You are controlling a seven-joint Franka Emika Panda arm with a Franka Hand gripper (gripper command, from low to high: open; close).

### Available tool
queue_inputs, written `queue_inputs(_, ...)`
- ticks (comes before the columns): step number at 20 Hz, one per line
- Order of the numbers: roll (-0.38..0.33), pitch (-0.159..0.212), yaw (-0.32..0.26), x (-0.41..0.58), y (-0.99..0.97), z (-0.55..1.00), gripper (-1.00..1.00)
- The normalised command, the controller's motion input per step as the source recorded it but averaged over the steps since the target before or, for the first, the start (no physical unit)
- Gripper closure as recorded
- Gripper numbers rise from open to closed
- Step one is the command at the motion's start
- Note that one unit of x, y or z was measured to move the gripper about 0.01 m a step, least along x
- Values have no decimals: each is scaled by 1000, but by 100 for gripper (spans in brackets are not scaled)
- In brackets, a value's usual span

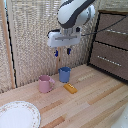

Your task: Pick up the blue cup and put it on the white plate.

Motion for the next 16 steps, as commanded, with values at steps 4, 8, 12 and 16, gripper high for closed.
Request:
queue_inputs(4,93,31,10,399,-636,-2,-100)
queue_inputs(8,103,11,0,560,-687,7,-100)
queue_inputs(12,95,20,6,559,-627,3,-100)
queue_inputs(16,70,88,0,506,-560,0,-100)
